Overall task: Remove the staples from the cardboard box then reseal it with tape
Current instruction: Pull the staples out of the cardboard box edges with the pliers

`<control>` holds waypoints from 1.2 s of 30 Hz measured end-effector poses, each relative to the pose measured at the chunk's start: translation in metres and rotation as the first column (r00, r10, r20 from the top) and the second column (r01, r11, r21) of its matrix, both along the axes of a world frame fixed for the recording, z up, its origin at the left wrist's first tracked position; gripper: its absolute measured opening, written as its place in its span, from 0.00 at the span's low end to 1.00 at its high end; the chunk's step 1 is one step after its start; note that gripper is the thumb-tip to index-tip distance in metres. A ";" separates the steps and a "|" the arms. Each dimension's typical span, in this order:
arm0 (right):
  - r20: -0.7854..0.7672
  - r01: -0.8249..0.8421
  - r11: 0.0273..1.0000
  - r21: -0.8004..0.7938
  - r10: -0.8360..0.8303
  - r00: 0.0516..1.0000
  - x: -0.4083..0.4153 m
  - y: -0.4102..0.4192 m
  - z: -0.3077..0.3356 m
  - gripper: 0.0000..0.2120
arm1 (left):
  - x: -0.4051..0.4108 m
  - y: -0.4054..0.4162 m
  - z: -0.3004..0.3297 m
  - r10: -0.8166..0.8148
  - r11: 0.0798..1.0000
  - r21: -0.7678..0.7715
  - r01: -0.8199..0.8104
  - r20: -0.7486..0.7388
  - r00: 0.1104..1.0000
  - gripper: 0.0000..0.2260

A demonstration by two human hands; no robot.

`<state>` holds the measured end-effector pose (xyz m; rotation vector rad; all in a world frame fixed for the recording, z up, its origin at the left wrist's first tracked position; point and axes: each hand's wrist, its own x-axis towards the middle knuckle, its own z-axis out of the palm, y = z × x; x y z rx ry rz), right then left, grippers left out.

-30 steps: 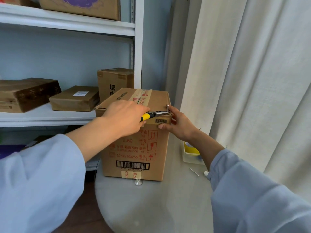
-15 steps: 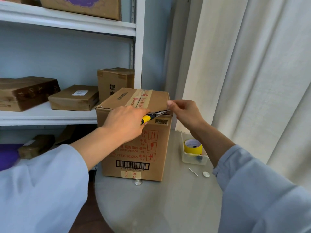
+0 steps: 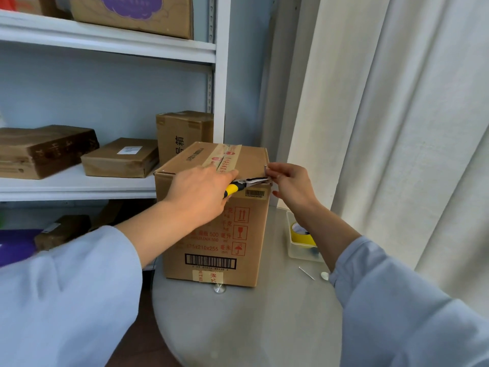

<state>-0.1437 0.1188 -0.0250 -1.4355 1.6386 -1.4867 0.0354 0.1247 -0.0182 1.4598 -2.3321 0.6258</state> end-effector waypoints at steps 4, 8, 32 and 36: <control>-0.030 0.013 1.000 -0.013 -0.013 0.999 0.000 0.001 -0.002 0.19 | -0.006 0.001 0.010 0.007 1.000 0.017 -0.008 0.061 0.998 0.21; -0.046 0.001 1.000 -0.009 -0.001 0.999 0.001 0.002 0.000 0.17 | -0.003 0.001 0.009 -0.005 0.997 0.079 0.005 -0.005 1.000 0.20; -0.155 0.009 0.999 -0.043 -0.016 0.988 0.006 0.002 0.017 0.12 | -0.006 0.005 0.027 0.018 1.000 0.006 -0.017 -0.018 1.000 0.20; -0.123 0.085 0.992 -0.097 -0.097 0.988 0.003 0.001 0.020 0.11 | -0.008 0.007 0.030 -0.009 1.000 -0.003 0.009 -0.046 0.999 0.18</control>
